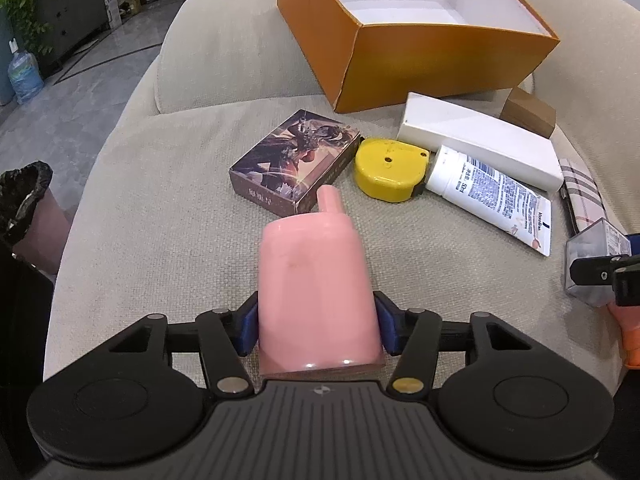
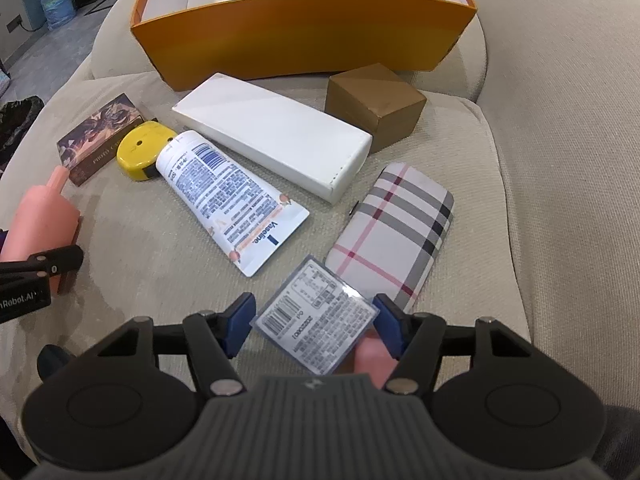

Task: Organize rigid objects
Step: 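Grasp the clear plastic box with the right tool while the left tool grasps the pink container, then carry the clear box and pink container with both tools over the orange shoebox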

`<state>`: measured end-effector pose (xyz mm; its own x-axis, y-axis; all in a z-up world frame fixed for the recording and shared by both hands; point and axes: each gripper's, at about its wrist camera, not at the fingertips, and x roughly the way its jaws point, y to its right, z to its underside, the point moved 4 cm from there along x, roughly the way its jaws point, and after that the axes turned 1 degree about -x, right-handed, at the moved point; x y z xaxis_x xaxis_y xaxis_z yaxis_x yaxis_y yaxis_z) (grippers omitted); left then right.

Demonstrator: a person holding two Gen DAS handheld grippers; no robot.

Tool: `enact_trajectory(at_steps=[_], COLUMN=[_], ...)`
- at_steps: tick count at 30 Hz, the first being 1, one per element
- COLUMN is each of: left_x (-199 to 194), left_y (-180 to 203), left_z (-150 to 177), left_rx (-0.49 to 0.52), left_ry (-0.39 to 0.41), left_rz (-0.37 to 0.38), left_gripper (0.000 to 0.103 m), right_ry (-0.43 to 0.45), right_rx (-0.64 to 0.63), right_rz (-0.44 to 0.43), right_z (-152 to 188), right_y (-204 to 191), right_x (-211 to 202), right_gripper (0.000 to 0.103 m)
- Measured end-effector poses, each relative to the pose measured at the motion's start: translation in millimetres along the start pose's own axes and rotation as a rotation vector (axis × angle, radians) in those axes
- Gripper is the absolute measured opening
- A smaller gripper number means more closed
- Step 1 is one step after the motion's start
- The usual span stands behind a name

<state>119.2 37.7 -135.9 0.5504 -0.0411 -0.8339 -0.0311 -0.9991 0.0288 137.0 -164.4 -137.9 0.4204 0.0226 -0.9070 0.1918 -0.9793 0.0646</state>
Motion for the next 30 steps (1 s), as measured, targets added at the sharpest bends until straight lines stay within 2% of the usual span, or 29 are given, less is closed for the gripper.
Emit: enact_trajectory(at_steps=[15,30], left_x=[-28.8,-49.4], left_y=[-7.5,-11.9], left_z=[-9.0,-13.5], left_rx=[-0.015,-0.016], left_ry=[0.078,0.109], left_rz=[0.035,0.054], left_gripper=[0.062,0.062], right_ry=[0.034,0.075], right_rx=[0.018,0.014], right_rz=[-0.017,-0.013], right_z=[1.5,0.1], right_y=[3.4,2.1], right_x=[-22.5,-42.5], right_gripper=[0.064,0.064])
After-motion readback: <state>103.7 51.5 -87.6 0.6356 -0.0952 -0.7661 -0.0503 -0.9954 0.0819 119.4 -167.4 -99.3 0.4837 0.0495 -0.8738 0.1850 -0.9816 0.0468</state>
